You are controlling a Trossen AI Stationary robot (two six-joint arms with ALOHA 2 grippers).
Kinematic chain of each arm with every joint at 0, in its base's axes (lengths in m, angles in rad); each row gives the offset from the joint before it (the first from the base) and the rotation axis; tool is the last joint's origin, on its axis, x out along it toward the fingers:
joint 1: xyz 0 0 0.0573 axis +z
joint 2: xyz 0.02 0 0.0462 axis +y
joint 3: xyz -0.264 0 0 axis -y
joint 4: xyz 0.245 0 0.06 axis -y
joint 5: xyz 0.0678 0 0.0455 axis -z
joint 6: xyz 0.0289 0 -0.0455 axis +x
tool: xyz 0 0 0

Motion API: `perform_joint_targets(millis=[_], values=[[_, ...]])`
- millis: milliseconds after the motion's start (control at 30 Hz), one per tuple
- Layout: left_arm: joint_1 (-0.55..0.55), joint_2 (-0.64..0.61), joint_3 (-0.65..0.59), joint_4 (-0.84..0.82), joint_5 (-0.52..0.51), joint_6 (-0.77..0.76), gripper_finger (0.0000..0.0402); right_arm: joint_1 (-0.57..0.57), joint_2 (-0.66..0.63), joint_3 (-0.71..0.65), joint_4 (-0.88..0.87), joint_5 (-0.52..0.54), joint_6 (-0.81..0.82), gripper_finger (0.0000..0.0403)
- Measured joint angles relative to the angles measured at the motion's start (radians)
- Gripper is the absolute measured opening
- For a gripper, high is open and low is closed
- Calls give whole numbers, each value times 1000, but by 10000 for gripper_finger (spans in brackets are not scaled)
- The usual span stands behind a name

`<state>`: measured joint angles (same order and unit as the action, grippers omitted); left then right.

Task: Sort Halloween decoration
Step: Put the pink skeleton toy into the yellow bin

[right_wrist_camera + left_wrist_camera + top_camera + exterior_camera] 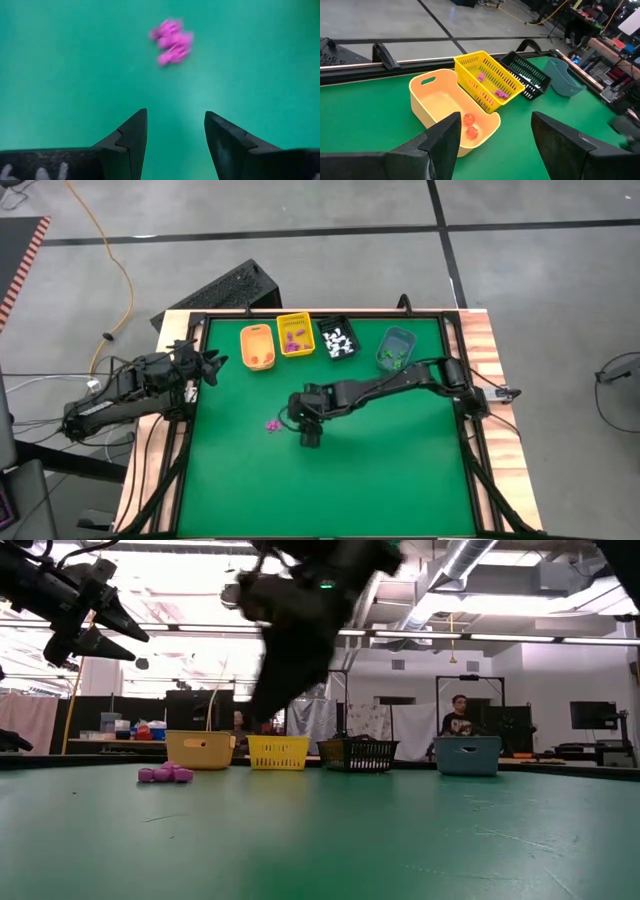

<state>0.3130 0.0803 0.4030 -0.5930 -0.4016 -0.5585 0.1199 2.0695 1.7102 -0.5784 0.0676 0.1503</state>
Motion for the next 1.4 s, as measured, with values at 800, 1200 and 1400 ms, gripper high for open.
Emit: perform_joint_targets(millis=[800,1200,1400], values=[[0,0,-114,32,-30,-159,231,87,-242,-854,1218,272,8,191],[0,-2,-114,41,13,-114,231,92,68,-483,1181,276,85,191],[0,-2,-114,82,54,-76,231,92,168,-340,1077,292,88,191]])
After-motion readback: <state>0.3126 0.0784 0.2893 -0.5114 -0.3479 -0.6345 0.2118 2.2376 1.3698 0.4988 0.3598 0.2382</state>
